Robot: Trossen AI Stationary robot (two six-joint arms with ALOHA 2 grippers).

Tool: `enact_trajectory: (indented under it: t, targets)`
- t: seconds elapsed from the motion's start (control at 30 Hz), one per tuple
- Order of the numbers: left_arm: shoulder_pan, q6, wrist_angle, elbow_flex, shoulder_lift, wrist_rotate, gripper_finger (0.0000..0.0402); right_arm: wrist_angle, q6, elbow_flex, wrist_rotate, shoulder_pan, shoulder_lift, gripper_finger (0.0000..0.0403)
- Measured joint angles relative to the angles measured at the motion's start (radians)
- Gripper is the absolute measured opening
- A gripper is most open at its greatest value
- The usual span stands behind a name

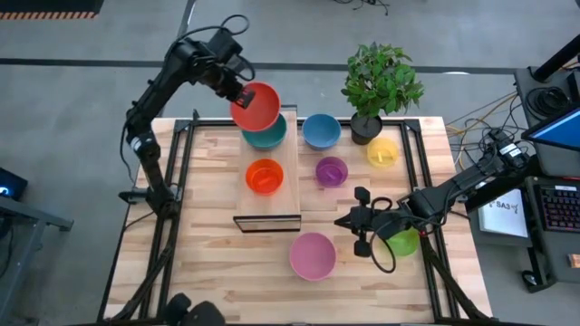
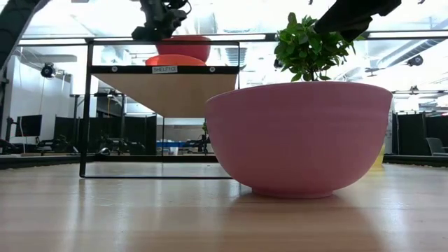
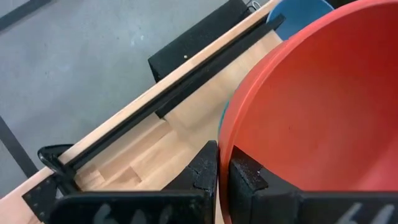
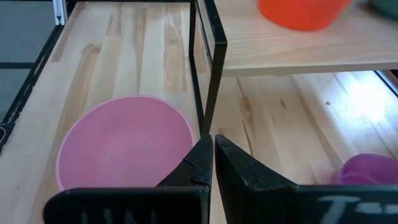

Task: Place and stack bowls onto a shelf
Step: Stack the orange bowl on top of the dark green bowl on the shelf

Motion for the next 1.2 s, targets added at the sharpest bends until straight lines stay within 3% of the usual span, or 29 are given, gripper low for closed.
enact_trajectory:
  t: [0.27, 0.8, 1.2]
  targets:
    - [0.000, -0.009, -0.009, 0.008, 0.042, 0.094, 0.0000, -0.015, 0.018, 0.000, 0.000, 0.000, 0.000, 0.0009]
    - [-0.001, -0.032, -0.008, -0.098, 0.053, 0.095, 0.0002, -0.015, 0.018, -0.003, 0.000, 0.000, 0.000, 0.0009]
    - [-0.001, -0.019, -0.008, -0.099, 0.053, 0.095, 0.0052, -0.015, 0.018, -0.004, 0.002, 0.000, 0.000, 0.0009]
